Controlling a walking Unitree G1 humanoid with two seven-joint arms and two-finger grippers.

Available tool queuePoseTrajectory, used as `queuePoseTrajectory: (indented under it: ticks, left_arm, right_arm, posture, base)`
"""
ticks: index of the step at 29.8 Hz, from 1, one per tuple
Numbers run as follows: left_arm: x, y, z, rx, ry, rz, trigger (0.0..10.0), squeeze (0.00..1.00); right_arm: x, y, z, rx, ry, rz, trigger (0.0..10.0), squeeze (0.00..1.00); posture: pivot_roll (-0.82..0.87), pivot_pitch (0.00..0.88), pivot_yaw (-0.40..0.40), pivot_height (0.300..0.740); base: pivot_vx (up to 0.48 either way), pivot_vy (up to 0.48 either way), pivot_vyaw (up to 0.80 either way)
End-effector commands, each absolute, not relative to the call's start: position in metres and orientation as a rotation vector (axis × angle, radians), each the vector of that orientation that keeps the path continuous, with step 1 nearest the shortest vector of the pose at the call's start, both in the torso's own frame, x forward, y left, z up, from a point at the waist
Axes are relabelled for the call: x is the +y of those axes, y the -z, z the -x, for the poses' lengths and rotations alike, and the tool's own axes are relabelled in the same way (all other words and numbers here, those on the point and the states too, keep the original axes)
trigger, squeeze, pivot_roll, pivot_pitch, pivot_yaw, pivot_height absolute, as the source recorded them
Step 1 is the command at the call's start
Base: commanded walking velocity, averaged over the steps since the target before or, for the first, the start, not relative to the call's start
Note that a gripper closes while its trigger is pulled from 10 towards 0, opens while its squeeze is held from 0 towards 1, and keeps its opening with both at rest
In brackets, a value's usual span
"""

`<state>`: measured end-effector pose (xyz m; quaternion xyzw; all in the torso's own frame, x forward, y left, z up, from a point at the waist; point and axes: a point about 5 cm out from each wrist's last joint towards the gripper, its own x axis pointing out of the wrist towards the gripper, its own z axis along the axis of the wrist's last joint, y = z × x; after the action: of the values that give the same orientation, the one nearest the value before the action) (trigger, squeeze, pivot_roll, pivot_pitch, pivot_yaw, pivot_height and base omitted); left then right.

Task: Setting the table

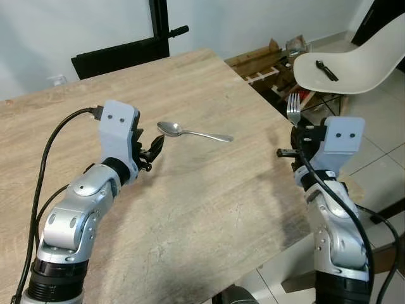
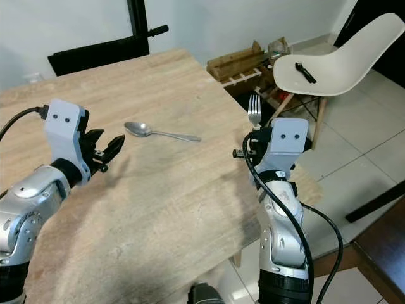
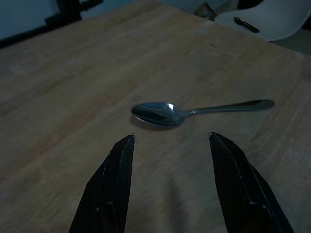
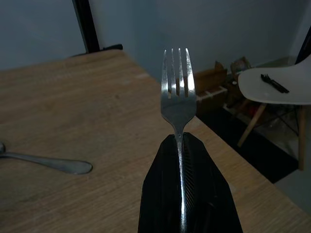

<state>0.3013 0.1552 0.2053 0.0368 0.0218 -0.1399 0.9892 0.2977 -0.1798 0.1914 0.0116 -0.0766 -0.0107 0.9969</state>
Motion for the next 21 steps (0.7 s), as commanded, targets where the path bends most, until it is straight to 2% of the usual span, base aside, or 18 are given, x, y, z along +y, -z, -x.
queuePoseTrajectory:
  ticks: [1, 21]
  left_arm:
    - [0.1579, -0.2035, -0.3026, 0.044, 0.26, -0.076, 10.0, 0.0]
    - [0.1587, -0.2054, -0.3079, 0.023, 0.262, -0.072, 10.0, 0.0]
  right_arm:
    - [-0.1798, -0.192, -0.2964, -0.147, 0.03, -0.024, 10.0, 0.0]
    - [-0.1863, -0.1883, -0.2945, -0.127, 0.074, -0.033, 10.0, 0.0]
  posture:
    - [-0.12, 0.043, 0.062, 0.74]
    - [-0.13, 0.045, 0.071, 0.74]
  base:
    - [-0.352, 0.0, 0.0]
    - [-0.392, 0.0, 0.0]
